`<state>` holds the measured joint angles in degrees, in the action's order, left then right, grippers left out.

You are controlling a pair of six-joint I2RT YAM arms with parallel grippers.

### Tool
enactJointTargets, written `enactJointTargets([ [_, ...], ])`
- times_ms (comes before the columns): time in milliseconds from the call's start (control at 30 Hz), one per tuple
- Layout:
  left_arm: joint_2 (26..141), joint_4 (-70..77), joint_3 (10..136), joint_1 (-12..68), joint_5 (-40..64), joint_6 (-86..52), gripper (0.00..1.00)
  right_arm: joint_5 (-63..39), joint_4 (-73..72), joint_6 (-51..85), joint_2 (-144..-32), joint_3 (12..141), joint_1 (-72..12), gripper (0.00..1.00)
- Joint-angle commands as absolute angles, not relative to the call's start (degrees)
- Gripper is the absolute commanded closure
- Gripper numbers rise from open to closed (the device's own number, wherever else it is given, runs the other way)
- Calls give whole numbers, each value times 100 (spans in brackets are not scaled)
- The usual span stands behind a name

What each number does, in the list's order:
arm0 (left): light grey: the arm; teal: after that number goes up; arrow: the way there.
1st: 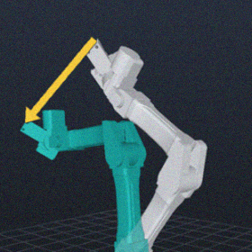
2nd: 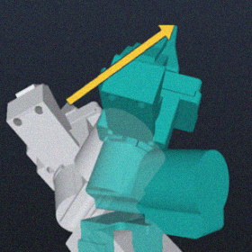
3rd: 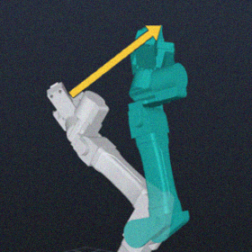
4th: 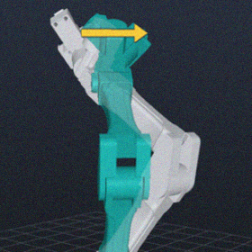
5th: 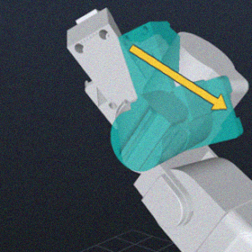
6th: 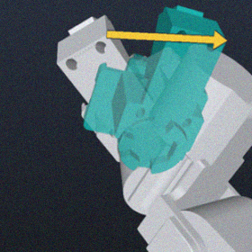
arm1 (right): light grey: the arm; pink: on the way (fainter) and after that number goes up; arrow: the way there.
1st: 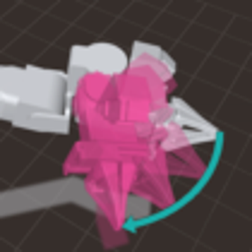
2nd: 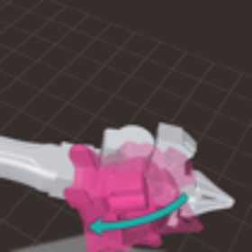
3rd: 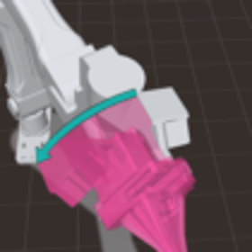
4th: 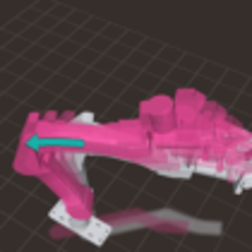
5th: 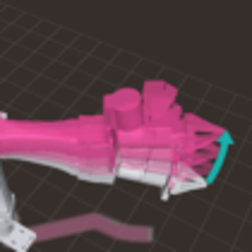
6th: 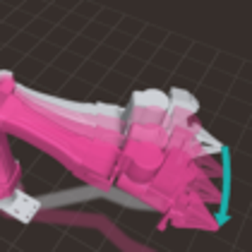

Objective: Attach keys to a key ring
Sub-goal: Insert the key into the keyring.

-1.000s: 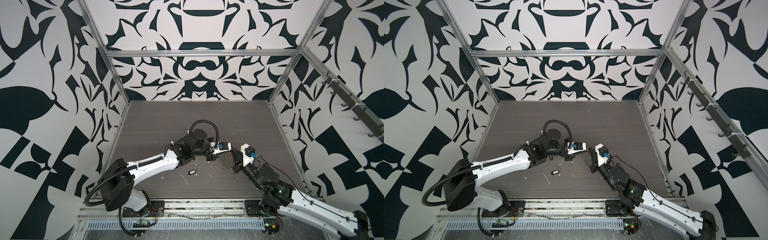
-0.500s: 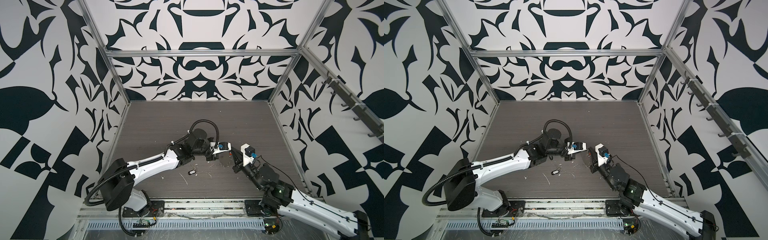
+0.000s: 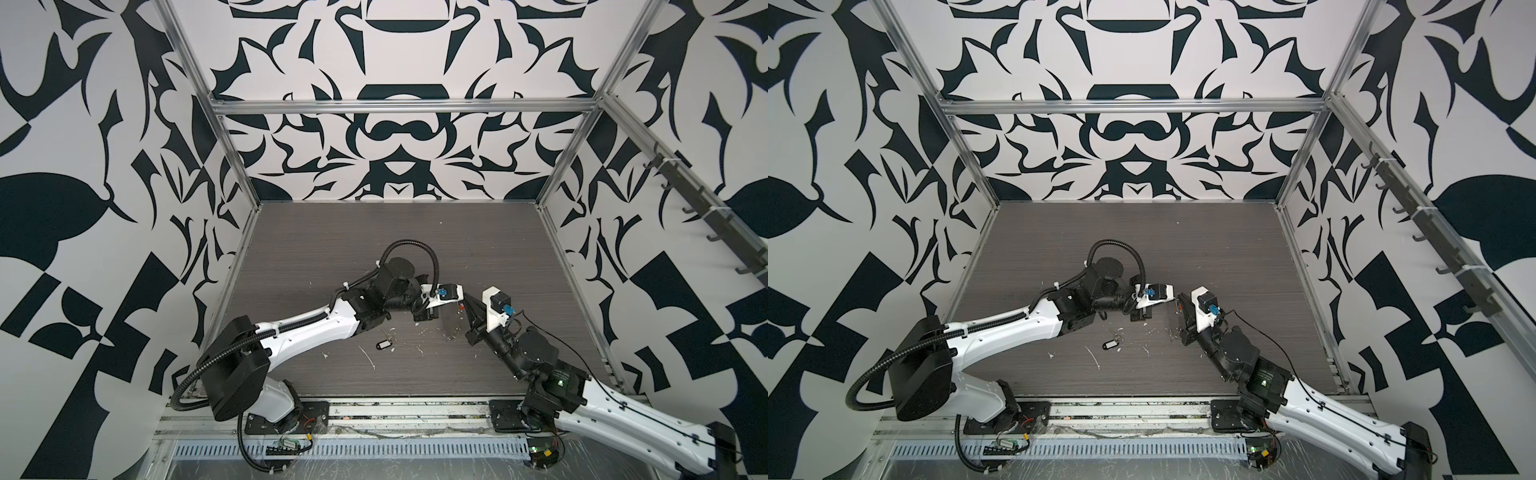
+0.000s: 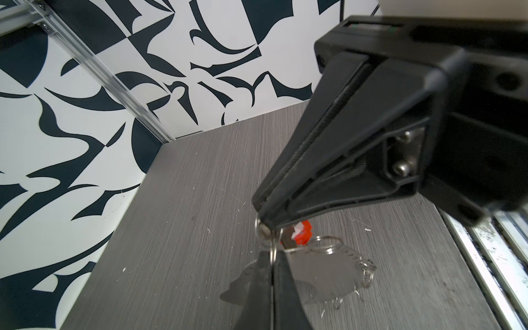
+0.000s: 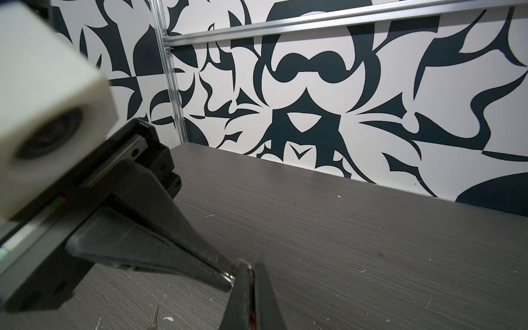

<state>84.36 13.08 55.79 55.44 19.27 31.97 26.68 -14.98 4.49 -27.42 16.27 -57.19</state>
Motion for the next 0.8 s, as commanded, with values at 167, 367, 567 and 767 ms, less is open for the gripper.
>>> enactJointTargets([
  [167, 8034, 2124, 5092, 5546, 1707, 3168, 100, 2853, -1890, 449, -2669, 1758, -5722, 100],
  [367, 7937, 2453, 4907, 5546, 1656, 3142, 100, 3040, -1984, 493, -2705, 1713, -5724, 100],
  [567, 7797, 2854, 4672, 5541, 1601, 3088, 100, 3086, -1995, 492, -2779, 1736, -5722, 100],
  [767, 7726, 3100, 4521, 5543, 1617, 3045, 100, 3081, -1972, 493, -2810, 1758, -5722, 100],
])
